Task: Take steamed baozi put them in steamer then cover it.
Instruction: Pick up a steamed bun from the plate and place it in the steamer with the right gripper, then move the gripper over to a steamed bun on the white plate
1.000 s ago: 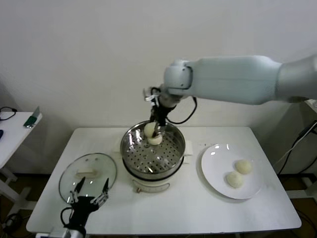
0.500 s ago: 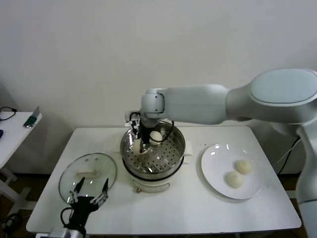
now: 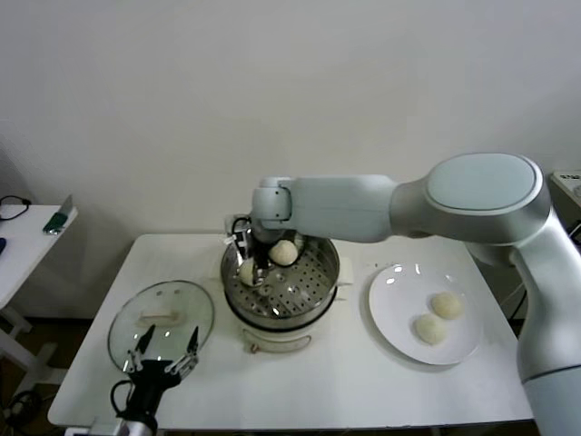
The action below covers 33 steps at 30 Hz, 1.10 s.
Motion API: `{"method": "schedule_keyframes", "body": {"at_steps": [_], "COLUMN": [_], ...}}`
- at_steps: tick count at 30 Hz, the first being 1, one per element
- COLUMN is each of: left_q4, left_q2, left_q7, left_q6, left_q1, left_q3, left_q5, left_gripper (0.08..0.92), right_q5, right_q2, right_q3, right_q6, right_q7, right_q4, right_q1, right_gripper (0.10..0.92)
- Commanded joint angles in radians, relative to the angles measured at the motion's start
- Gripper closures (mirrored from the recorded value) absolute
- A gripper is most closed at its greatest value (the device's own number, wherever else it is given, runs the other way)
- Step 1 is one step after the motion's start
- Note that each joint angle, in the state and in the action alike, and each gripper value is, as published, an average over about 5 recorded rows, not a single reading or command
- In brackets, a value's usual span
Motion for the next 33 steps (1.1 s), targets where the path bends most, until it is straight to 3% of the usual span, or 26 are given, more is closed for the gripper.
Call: {"method": "schedule_keyframes", "body": {"at_steps": [1,9,12,16,24,33], "left_q4": [-0.004,-0.009,-0.01,-0.012,-0.017,-0.021], "left_q2": [0.003,0.002,0.003,0.003,-0.01,-0.032], "left_q7": [0.0,0.002,0.002,0.003,0.004,0.005], "left_q6": [0.002,0.002,0.002,0.002,0.005,0.004], "left_q1": [0.002,-0.002,-0.003,-0.003,-0.001,0.011], "left_q3": [0.0,0.003,0.004,0.006,0.003,0.008], "left_q5": [0.002,0.008,0.01,0.012,0.02,0.041], "left_gripper": [0.177,0.177,0.177,0.177,0.177,0.177], "right_q5": [-0.011,0.076,0.037,-0.119,-0.383,-0.518], "right_q2": [-0.062,-0.397,-0.549,-0.738,-0.999,-1.062], "right_q3": [-0.021,-0.153,-0.254,-0.399,-0.351,0.017], "right_q6": [0.065,0.178,0.192,0.191,0.153,0.102], "right_q7": [-0.057,-0.264,-0.29,-0.27,-0.18,-0.123], "right_q4": [0.058,0.3,0.409,0.512,0.489,0.376], "right_q1": [0.093,0.423,0.512,0.535,0.269,-0.167], "right_gripper": [0.212,0.202,0.202,0.203,0.203,0.203]}}
